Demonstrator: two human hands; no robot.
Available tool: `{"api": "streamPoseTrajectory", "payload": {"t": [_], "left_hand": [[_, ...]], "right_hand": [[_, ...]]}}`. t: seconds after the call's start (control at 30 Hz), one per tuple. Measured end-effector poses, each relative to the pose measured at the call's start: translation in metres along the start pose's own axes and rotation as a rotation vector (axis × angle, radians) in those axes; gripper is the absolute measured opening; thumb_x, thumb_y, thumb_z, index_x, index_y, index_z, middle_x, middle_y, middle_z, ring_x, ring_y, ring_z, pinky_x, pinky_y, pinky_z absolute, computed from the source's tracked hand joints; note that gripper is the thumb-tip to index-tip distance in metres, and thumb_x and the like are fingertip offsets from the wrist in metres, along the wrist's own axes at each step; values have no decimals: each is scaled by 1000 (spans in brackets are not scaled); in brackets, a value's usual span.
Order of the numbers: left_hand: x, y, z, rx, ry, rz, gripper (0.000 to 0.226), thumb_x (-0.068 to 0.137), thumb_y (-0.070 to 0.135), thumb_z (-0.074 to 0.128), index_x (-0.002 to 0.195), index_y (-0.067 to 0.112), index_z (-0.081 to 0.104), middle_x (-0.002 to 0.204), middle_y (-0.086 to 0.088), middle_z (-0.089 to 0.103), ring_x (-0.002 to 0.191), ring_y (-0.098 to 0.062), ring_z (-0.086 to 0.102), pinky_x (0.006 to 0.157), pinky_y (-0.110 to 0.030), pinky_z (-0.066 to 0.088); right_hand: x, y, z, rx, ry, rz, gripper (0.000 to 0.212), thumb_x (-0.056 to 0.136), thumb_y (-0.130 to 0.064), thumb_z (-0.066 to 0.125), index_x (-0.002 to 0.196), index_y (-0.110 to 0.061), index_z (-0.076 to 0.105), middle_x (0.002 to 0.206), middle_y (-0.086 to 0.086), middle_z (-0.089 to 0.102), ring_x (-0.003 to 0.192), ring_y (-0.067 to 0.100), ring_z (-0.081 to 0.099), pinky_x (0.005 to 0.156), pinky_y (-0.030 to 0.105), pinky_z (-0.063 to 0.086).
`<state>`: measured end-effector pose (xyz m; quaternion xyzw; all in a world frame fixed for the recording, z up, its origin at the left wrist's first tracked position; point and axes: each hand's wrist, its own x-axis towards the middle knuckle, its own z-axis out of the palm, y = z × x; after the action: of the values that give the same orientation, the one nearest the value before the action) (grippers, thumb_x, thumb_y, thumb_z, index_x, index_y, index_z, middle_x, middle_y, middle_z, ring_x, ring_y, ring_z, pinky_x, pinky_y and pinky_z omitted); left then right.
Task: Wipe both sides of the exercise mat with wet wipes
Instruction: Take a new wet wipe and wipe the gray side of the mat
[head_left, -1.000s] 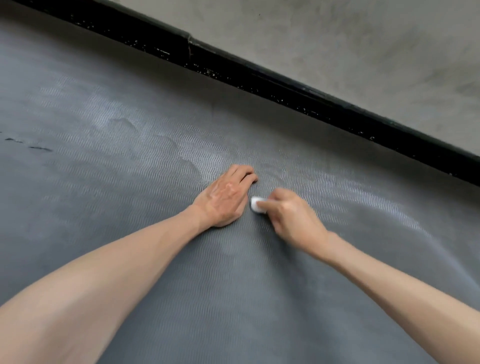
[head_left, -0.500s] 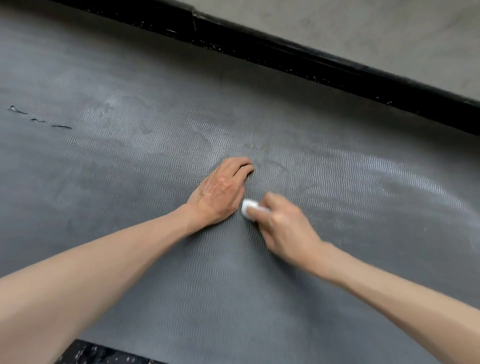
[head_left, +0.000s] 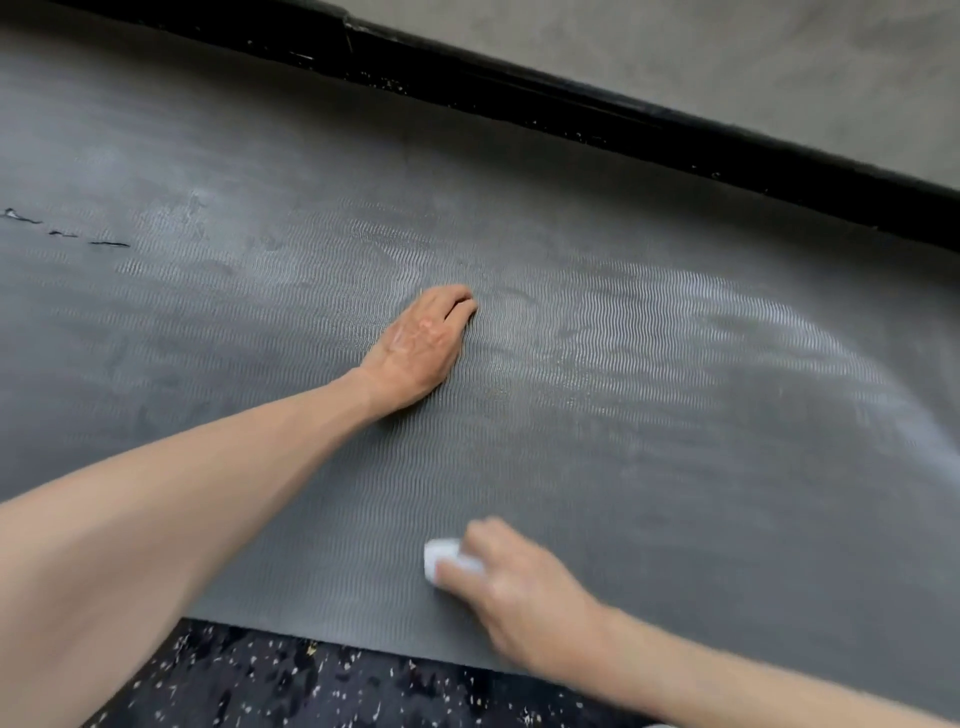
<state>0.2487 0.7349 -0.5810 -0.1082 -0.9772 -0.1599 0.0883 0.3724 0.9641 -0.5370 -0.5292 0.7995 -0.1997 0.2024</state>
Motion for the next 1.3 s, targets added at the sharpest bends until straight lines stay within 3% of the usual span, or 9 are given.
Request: {"api": "streamPoseTrajectory", "payload": {"t": [0.1, 0.27, 0.43, 0.6, 0.8, 0.93, 1.0, 1.2, 1.3], "left_hand": [[-6, -3, 0, 18, -6, 22, 29, 92, 2, 53, 118, -10, 58, 120, -23, 59, 110, -38, 57, 96, -46, 50], [-19, -8, -3, 12, -15, 65, 32, 97, 13, 43, 117, -6, 59, 119, -20, 59, 109, -35, 57, 94, -44, 50], [-26, -6, -7, 17, -31, 64, 41, 98, 22, 34, 118, -3, 59, 121, -17, 58, 109, -31, 55, 94, -40, 48], [-31, -1, -9, 12, -50, 87, 37, 98, 18, 38, 120, -4, 57, 124, -17, 56, 114, -30, 53, 100, -37, 43], [-32, 2, -17, 36, -90, 97, 44, 97, 24, 33, 121, -4, 57, 124, -17, 56, 114, -31, 55, 99, -41, 48], [-30, 11, -14, 23, -93, 113, 44, 97, 26, 35, 120, -4, 58, 124, -16, 55, 115, -30, 53, 102, -40, 45], [-28, 16, -12, 19, -114, 160, 44, 97, 27, 35, 120, -3, 58, 124, -16, 54, 116, -30, 53, 103, -39, 44], [-19, 34, -7, -14, -150, 226, 44, 94, 29, 37, 119, -1, 58, 121, -16, 57, 112, -30, 56, 102, -36, 43], [-14, 45, -4, -59, -160, 225, 44, 94, 28, 36, 120, 0, 58, 122, -16, 57, 112, -31, 55, 101, -35, 40]], "right_hand": [[-17, -5, 6, -9, -100, -77, 36, 72, 4, 62, 102, -14, 56, 85, 1, 31, 75, 12, 14, 50, 29, 26], [2, 6, 0, -20, 77, 85, 26, 79, 1, 61, 101, -13, 59, 83, 2, 34, 74, 12, 22, 48, 29, 32], [-36, -18, 16, -9, -70, -63, 31, 74, -1, 64, 98, -17, 54, 82, 0, 29, 72, 12, 21, 49, 25, 25], [-10, 15, -5, 11, 137, 144, 18, 89, -9, 53, 105, -15, 59, 83, 2, 38, 73, 12, 28, 49, 27, 35], [-54, -12, 9, -9, -52, -37, 20, 88, -13, 44, 104, -22, 52, 85, -3, 29, 72, 11, 24, 50, 23, 27], [-34, 25, -4, -25, 136, 117, 21, 86, -8, 57, 104, -19, 61, 84, 1, 41, 71, 16, 38, 49, 29, 37], [-32, 30, -5, -27, 233, 223, 22, 88, -8, 49, 105, -15, 63, 83, 2, 42, 71, 16, 39, 49, 29, 40], [-47, 24, -10, -9, 131, 105, 21, 88, -10, 53, 106, -20, 61, 84, 3, 43, 70, 18, 42, 49, 27, 38], [-24, 69, -35, -66, 358, 332, 26, 82, -1, 57, 101, -16, 68, 82, 6, 48, 71, 25, 48, 57, 30, 41]]}}
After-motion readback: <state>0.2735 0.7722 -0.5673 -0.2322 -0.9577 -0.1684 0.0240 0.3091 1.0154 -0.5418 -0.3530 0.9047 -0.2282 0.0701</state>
